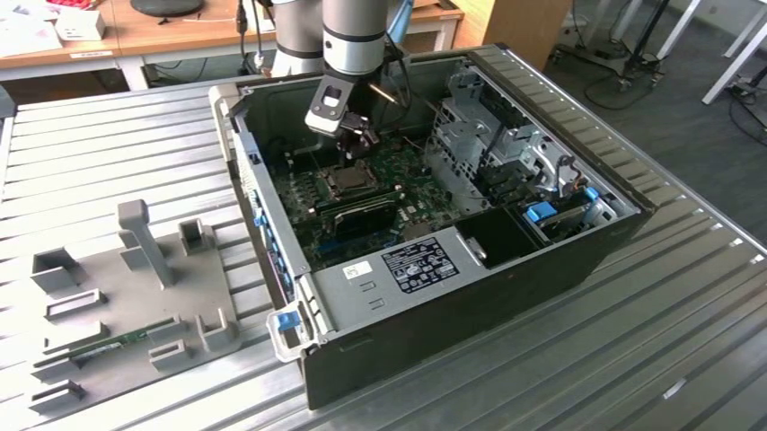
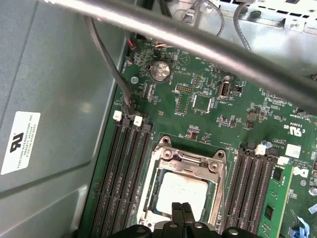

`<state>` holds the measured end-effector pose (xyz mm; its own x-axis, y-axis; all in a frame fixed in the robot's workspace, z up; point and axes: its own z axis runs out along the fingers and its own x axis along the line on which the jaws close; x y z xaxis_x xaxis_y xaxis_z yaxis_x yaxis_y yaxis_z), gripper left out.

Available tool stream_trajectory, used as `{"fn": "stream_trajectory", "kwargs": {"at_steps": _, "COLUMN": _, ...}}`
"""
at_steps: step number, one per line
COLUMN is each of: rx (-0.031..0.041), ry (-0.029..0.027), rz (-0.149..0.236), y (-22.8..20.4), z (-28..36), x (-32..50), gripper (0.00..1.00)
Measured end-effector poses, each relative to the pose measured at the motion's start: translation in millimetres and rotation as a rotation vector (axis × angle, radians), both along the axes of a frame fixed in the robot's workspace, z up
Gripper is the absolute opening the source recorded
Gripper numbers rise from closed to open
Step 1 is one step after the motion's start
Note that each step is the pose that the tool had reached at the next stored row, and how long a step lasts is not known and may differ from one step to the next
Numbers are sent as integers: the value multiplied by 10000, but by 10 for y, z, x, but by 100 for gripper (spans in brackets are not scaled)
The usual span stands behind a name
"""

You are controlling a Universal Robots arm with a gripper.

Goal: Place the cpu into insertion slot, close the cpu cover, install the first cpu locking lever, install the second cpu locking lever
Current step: 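Close the cpu cover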

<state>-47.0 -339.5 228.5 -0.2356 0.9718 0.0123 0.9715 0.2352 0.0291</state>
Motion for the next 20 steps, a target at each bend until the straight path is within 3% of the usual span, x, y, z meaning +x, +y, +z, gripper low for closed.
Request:
{"fn": "stream_trajectory", "kwargs": {"at_steps": 8, "rx": -1, "ry": -4, "rz": 863, "y": 0, "z": 0, "x": 0, "gripper": 10}}
{"fn": "stream_trajectory", "kwargs": {"at_steps": 20, "rx": -1, "ry": -4, "rz": 942, "y": 0, "z": 0, "x": 0, "gripper": 10}}
